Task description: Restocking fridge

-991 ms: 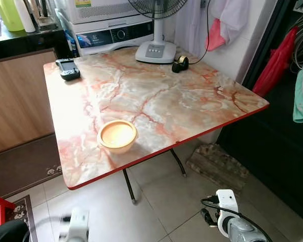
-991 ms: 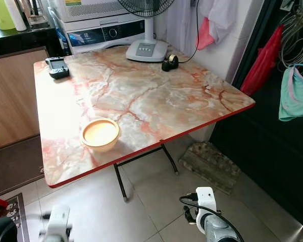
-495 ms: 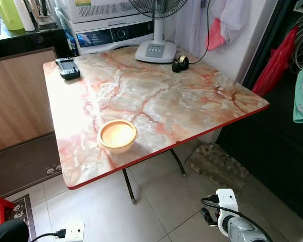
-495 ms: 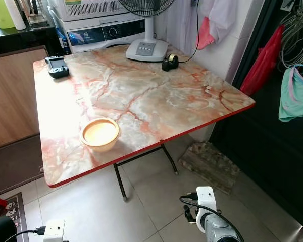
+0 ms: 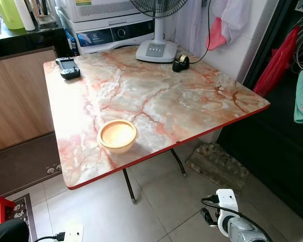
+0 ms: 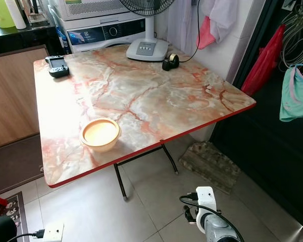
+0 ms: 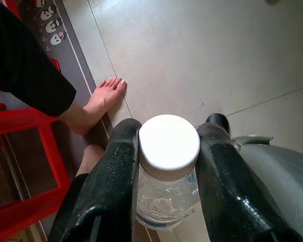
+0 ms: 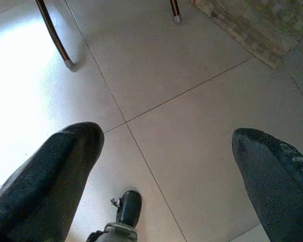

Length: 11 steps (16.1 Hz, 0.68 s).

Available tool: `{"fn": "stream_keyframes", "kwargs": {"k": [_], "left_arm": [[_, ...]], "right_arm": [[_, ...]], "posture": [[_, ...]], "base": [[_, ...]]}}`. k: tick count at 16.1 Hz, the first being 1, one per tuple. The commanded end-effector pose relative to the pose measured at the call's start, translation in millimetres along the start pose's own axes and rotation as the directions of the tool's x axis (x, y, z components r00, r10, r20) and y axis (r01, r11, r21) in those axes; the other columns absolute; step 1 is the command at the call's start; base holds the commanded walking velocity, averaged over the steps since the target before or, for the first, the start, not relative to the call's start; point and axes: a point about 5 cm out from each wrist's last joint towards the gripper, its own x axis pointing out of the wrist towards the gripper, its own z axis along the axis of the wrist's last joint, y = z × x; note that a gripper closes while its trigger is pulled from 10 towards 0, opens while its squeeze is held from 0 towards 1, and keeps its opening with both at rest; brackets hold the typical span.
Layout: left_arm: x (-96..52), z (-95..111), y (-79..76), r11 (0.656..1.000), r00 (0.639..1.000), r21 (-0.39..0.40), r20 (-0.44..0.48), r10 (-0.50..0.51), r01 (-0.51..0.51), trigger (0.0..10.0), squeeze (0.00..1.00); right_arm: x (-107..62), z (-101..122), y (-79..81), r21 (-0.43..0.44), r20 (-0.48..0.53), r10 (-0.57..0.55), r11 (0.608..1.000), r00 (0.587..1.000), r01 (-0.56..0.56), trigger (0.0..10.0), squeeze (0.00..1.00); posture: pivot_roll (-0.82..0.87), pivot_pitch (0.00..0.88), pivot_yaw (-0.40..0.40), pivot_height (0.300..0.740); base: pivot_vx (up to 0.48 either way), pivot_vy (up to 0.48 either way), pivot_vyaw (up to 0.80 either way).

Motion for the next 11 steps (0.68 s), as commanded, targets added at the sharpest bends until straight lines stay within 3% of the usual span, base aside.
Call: {"fn": "stream_keyframes", "kwargs": {"k": [1, 4, 11], "left_arm": [[-0.8, -7.5, 1.0, 1.000, 0.999, 0.014, -0.031, -0.007, 0.007, 10.0, 0.00], [-2.3, -14.0, -6.3, 0.996, 0.994, 0.032, -0.068, -0.084, 0.086, 10.0, 0.00], [-2.0, -9.2, -9.8, 0.996, 0.996, 0.037, -0.049, -0.079, 0.081, 10.0, 0.00]], "right_arm": [[0.2, 2.3, 0.0, 0.008, -0.004, -0.003, 1.000, 1.000, 0.003, 10.0, 0.00], [0.2, 2.2, 0.2, -0.005, -0.011, 0.004, 1.000, 1.000, -0.005, 10.0, 0.00], [0.2, 0.5, -0.2, -0.024, -0.030, -0.001, 1.000, 1.000, 0.001, 10.0, 0.00]], "posture": [[0.03, 0.000, -0.037, 0.740], [0.03, 0.000, -0.037, 0.740], [0.03, 0.000, -0.030, 0.740]], "base": [[0.000, 0.000, -0.80], [0.000, 0.000, -0.80], [0.000, 0.000, -0.80]]}}
